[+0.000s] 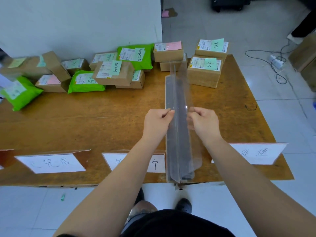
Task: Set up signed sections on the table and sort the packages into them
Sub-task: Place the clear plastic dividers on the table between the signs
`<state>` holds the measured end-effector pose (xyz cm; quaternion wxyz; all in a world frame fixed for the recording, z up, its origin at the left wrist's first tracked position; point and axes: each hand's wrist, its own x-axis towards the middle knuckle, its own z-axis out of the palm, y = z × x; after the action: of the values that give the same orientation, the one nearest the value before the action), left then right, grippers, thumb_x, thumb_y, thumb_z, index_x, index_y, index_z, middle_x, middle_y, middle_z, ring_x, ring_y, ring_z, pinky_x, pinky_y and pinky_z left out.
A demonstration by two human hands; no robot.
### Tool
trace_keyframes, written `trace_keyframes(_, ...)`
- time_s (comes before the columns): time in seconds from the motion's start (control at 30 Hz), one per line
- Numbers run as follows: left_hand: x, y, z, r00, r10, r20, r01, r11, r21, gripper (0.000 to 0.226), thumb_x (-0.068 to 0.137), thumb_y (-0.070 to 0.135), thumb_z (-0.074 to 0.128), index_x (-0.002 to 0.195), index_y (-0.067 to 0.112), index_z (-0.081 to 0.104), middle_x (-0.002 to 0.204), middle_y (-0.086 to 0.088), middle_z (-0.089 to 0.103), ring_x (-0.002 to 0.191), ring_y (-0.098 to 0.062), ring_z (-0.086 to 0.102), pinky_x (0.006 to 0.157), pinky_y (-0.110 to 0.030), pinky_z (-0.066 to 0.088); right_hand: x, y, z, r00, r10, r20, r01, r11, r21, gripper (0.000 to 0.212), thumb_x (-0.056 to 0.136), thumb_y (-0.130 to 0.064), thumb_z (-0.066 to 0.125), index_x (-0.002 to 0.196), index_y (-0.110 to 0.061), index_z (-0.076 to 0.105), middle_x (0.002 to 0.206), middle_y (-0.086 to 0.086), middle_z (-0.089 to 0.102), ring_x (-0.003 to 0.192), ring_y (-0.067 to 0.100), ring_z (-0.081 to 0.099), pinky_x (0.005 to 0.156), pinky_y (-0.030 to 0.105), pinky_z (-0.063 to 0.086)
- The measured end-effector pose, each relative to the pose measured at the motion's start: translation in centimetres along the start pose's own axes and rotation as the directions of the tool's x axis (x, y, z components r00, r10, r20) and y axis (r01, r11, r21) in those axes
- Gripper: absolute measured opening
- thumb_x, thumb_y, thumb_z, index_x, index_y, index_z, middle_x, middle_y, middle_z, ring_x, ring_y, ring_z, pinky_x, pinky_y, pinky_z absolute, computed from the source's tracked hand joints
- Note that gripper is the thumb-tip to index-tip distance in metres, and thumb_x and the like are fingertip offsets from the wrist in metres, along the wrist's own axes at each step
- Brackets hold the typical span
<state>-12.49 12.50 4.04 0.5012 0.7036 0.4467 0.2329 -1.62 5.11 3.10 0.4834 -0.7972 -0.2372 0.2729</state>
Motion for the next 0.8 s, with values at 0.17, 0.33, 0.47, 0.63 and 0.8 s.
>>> trace_keyframes(0.17,-1.6,2.3,-0.9,0.997,0.08,-0.005,-0.08,0.997,0.009,0.018,0.09,0.024,0.057,0.086,0.013,0.07,0.089,-0.021,0.07,0.086,-0.033,0.066,0.078,-0.051,0.054,-2.0,-2.5,-0.7,0.988,-0.147,-0.05,0.146,0.989,-0.018,0.026,0.091,-0.017,0.051,0.112,-0.015,0.067,0.088,-0.008,0.069,0.072,0.011,0.064,0.071,0.032,0.057)
trace_keyframes(0.33,-3.1,4.9,-2.7,0.99,0.133,-0.035,-0.136,0.984,-0.111,0.015,0.087,0.026,0.062,0.074,0.025,0.07,0.09,-0.023,0.069,0.087,-0.036,0.065,0.079,-0.052,0.054,-3.7,-5.4,-1.1,0.963,-0.256,-0.08,0.258,0.966,0.017,0.026,0.09,-0.019,0.057,0.111,-0.008,0.067,0.108,0.006,0.07,0.092,0.014,0.063,0.08,0.027,0.051)
trace_keyframes(0.47,-3.9,6.0,-4.6,0.981,0.182,-0.062,-0.19,0.967,-0.168,0.029,0.085,0.029,0.065,0.059,0.044,0.068,0.077,-0.012,0.071,0.08,-0.028,0.067,0.078,-0.053,0.054,-5.3,-7.7,-0.5,0.954,-0.287,-0.086,0.294,0.952,0.084,0.036,0.088,-0.025,0.059,0.121,-0.011,0.062,0.124,0.001,0.062,0.113,0.009,0.055,0.097,0.027,0.043)
trace_keyframes(0.63,-4.3,6.0,-9.1,0.966,0.239,-0.096,-0.255,0.94,-0.226,0.021,0.084,0.027,0.066,0.071,0.041,0.073,0.057,0.007,0.063,0.062,-0.01,0.057,0.078,-0.052,0.055,-7.7,-11.0,2.5,0.951,-0.299,-0.084,0.31,0.922,0.232,0.03,0.089,-0.026,0.058,0.114,-0.012,0.067,0.107,0.0,0.068,0.103,0.011,0.059,0.099,0.041,0.046)
trace_keyframes(0.8,-5.1,4.3,-14.9,0.967,0.218,-0.128,-0.246,0.927,-0.283,0.012,0.085,0.021,0.065,0.088,0.016,0.075,0.052,0.015,0.061,0.054,0.002,0.057,0.059,-0.024,0.049,-10.0,-13.4,7.8,0.947,-0.32,-0.012,0.311,0.912,0.267,0.03,0.09,-0.029,0.057,0.113,-0.013,0.068,0.102,0.0,0.07,0.095,0.011,0.062,0.09,0.035,0.049)
